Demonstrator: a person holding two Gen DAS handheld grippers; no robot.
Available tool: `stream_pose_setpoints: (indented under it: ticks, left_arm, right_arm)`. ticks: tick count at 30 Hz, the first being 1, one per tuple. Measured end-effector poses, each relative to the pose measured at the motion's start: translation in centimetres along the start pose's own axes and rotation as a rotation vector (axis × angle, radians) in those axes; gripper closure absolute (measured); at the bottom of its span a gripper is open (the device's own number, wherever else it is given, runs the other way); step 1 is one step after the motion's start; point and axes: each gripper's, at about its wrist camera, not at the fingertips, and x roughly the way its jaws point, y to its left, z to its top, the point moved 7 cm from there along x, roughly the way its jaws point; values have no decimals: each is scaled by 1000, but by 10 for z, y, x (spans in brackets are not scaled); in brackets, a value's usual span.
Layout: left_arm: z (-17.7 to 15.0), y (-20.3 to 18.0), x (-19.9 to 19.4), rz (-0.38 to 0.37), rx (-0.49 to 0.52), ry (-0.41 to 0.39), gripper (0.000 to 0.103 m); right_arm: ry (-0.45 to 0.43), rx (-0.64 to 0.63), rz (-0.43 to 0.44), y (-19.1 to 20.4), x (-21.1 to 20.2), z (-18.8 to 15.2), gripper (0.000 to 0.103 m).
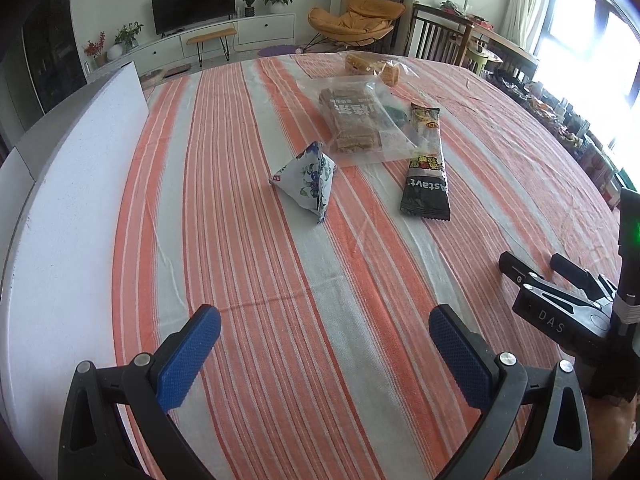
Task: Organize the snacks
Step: 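Move the left gripper toward the white-blue triangular packet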
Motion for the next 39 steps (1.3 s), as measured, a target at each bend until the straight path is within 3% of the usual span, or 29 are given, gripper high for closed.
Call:
stream_pose_setpoints:
  ticks: [6, 11, 15, 17, 19, 22, 29, 30, 31, 32, 39]
  left_arm:
    - [20, 12, 6, 43, 3, 22, 0]
    - [49, 10, 40, 54, -56, 14, 1]
    - [73, 2, 76, 95, -19, 24, 3]
    - [78, 2, 88, 100, -20, 29, 15]
    - [80, 3, 93, 80, -30, 32, 48]
    - [80, 3, 85, 61, -14, 4, 80]
    - [56, 10, 42, 38, -30, -64, 82]
    - [51, 10, 35, 33, -30, -65, 85]
    - [45, 9, 29, 26, -29, -65, 99]
    - [40, 8, 23, 17, -26, -60, 103]
    - [9, -2, -10, -4, 4, -94, 103]
  right_arm:
    - [0, 0, 0, 0, 0, 0, 15]
    - [0, 0, 0, 0, 0, 0, 15]
    - [0, -1, 0, 0, 0, 0, 14]
    - [0, -1, 0, 0, 0, 0, 14]
    - [0, -1, 0, 0, 0, 0, 14]
    - [0, -1, 0, 0, 0, 0, 14]
    - [3, -5, 2, 2, 1, -1, 13]
    - [3, -5, 2, 2, 1, -1, 13]
    - [3, -5, 2, 3, 1, -1, 13]
    - [3, -5, 2, 2, 1, -1, 13]
    - [3, -5, 2, 2, 1, 0, 13]
